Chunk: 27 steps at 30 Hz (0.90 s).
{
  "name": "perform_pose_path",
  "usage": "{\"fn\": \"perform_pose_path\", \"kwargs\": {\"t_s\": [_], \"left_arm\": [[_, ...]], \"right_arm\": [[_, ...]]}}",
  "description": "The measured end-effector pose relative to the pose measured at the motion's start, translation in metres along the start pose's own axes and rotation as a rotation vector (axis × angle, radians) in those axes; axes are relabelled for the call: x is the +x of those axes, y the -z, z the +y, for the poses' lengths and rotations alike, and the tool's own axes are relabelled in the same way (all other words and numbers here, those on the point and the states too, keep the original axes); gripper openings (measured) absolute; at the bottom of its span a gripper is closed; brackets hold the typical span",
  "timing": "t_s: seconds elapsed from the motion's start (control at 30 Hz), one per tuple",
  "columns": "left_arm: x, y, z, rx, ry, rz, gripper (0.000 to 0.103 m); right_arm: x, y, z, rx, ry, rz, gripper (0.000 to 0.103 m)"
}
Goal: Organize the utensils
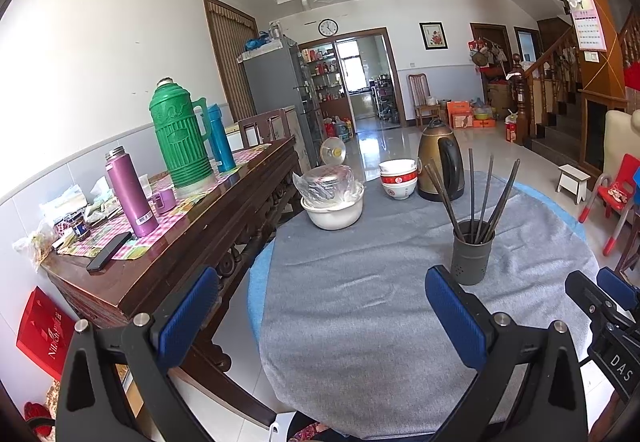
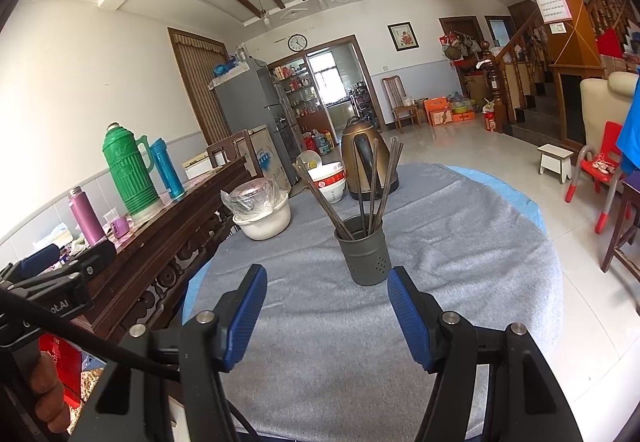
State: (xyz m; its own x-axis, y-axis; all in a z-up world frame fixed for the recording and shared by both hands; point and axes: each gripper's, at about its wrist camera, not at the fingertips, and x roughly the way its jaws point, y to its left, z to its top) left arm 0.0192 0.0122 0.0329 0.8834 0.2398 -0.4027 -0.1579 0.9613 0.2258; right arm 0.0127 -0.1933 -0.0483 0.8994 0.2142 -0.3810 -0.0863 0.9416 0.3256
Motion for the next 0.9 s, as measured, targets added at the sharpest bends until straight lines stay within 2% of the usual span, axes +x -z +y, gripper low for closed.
{"fn": "perform_pose_path", "kwargs": {"t_s": [0.9], "left_arm": [[0.0018, 0.0049, 0.0093, -0.02, -0.013, 0.005, 0.103]], "right_arm": [[-0.0046, 0.0014, 0.004, -0.017, -0.003, -0.016, 0.067]]}}
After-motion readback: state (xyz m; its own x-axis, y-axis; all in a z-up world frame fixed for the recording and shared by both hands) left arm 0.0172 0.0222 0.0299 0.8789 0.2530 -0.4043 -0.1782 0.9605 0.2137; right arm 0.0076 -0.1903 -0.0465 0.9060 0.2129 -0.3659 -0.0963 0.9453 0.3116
